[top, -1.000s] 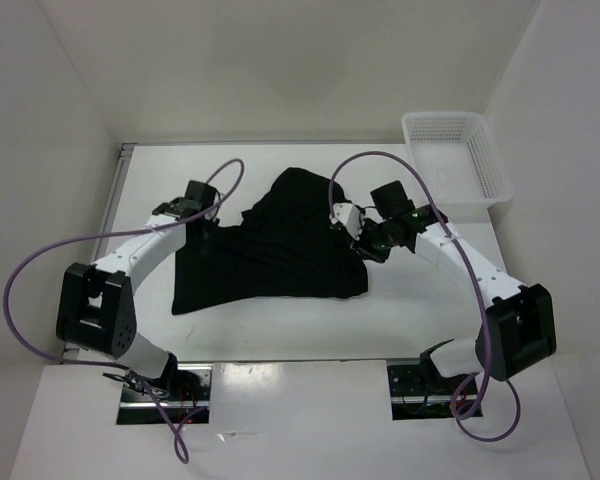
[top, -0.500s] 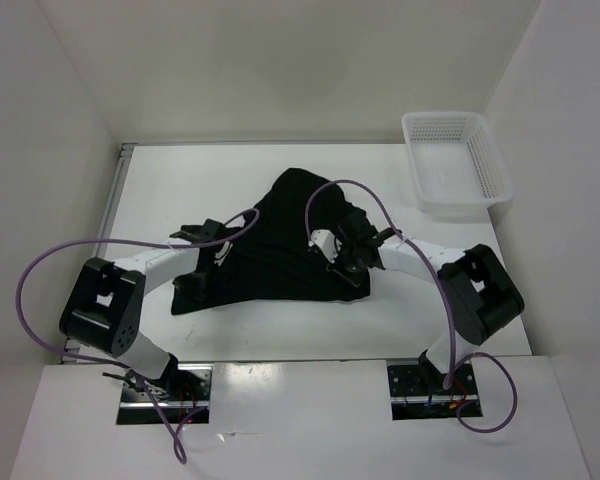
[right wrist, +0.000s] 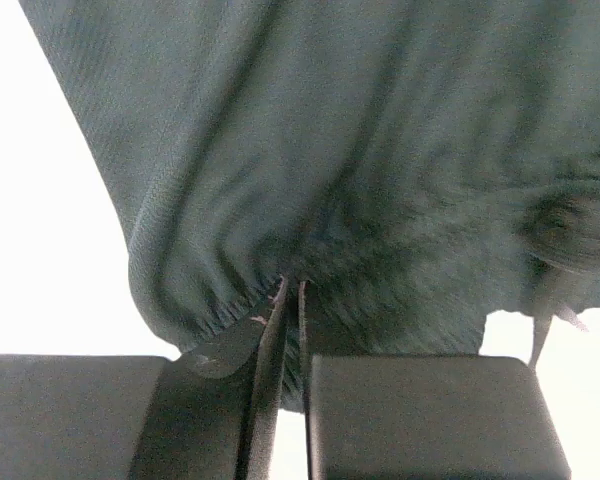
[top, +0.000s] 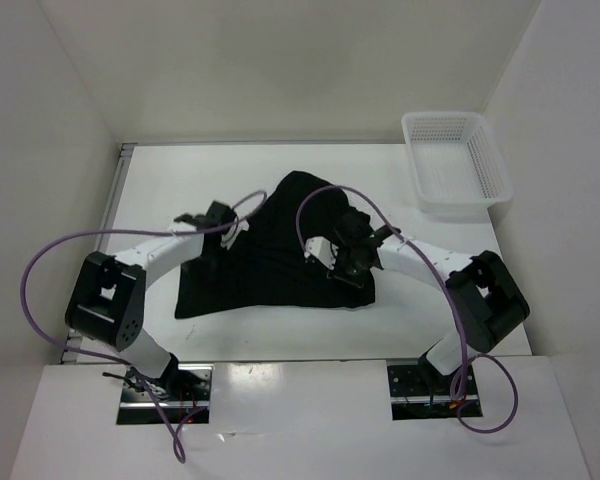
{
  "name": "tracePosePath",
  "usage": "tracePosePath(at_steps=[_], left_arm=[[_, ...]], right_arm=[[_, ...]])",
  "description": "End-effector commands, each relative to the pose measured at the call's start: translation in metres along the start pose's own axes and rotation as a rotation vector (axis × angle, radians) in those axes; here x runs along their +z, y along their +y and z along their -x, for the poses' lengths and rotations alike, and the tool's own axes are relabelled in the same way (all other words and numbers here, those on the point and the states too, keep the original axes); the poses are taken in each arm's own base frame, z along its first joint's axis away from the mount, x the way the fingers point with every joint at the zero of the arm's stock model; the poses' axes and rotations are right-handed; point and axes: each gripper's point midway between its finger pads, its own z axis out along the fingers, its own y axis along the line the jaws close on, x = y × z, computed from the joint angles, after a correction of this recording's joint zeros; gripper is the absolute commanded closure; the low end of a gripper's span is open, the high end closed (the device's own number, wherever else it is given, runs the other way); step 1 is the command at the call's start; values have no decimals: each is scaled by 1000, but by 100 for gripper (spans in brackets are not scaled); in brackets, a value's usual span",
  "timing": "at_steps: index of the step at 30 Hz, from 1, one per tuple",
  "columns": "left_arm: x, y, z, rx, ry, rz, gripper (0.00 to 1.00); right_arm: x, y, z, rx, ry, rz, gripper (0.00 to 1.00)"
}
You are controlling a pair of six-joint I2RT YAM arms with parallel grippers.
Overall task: Fold and stack the shorts
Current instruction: Flatten the shorts out
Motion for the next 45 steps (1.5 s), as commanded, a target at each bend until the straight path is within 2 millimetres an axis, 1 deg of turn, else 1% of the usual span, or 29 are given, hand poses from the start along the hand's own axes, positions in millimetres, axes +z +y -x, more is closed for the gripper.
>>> tracePosePath(at_steps=[1, 2, 3, 4, 5, 7, 8, 10, 11, 13, 14, 16, 17, 19, 21, 23, 24, 26, 28, 30, 34, 35, 37, 38, 39, 40, 41, 43, 45], left_arm=[[-62, -5, 95, -92, -255, -206, 42], [-75, 3, 118, -112, -315, -213, 38], [-92, 12, 154, -135, -404, -227, 35], [-96, 15, 167, -143, -425, -245, 34], [-85, 13, 181, -146, -418, -268, 31], [-93, 15, 210, -154, -467, -328, 30], [-70, 10, 217, -155, -422, -349, 30], [-45, 0, 233, -146, -381, -380, 28], [-37, -5, 237, -141, -364, -398, 28], [-26, -11, 249, -135, -353, -429, 28], [-18, -18, 256, -129, -341, -461, 27], [-4, -22, 260, -128, -315, -464, 27], [-4, -26, 264, -117, -319, -458, 27], [3, -31, 265, -108, -305, -442, 27], [7, -35, 264, -99, -295, -425, 28], [16, -45, 249, -85, -242, -434, 35], [19, -46, 245, -84, -230, -435, 49], [23, -52, 231, -78, -183, -453, 69], [17, -53, 230, -77, -184, -469, 91], [8, -52, 233, -77, -204, -479, 100], [-19, -35, 254, -87, -295, -446, 100], [-26, -29, 260, -93, -325, -425, 100], [-46, -6, 276, -117, -419, -338, 100], [-56, -2, 281, -119, -455, -312, 100], [-78, 4, 288, -122, -517, -265, 100], [-86, 4, 289, -119, -539, -245, 100], [-96, 1, 282, -114, -568, -225, 100], [-114, -23, 263, -63, -591, -212, 100], [-91, -62, 220, 16, -469, -318, 97]], right_arm=[[-47, -37, 44, 77, -128, -55, 83], [-55, -46, 56, 101, -173, -74, 70], [-62, -55, 66, 124, -212, -90, 67], [-71, -66, 73, 155, -248, -114, 63], [-74, -77, 87, 213, -290, -111, 57], [-80, -107, 98, 299, -367, -146, 55], [-77, -123, 106, 395, -395, -142, 54], [-83, -165, 112, 490, -477, -201, 48], [-66, -178, 107, 563, -464, -203, 48], [-66, -208, 111, 578, -492, -259, 44], [-45, -218, 99, 607, -449, -264, 44], [-47, -249, 98, 640, -458, -314, 43], [-31, -262, 80, 691, -420, -330, 42], [-34, -283, 76, 714, -424, -373, 40], [-20, -285, 63, 726, -384, -371, 39], [-10, -281, 55, 740, -351, -360, 38], [-4, -276, 47, 751, -325, -359, 36], [7, -271, 37, 764, -291, -355, 35], [16, -264, 27, 760, -250, -367, 35], [29, -253, 20, 741, -215, -344, 35], [34, -234, 17, 692, -177, -326, 48], [43, -221, 13, 689, -151, -302, 59], [40, -216, 16, 658, -156, -303, 71], [44, -210, 10, 654, -139, -293, 85], [40, -211, 12, 639, -145, -299, 91], [36, -210, 13, 638, -149, -302, 95], [36, -211, 12, 621, -146, -303, 100], [24, -218, 16, 600, -161, -343, 100], [21, -220, 15, 584, -158, -360, 100]])
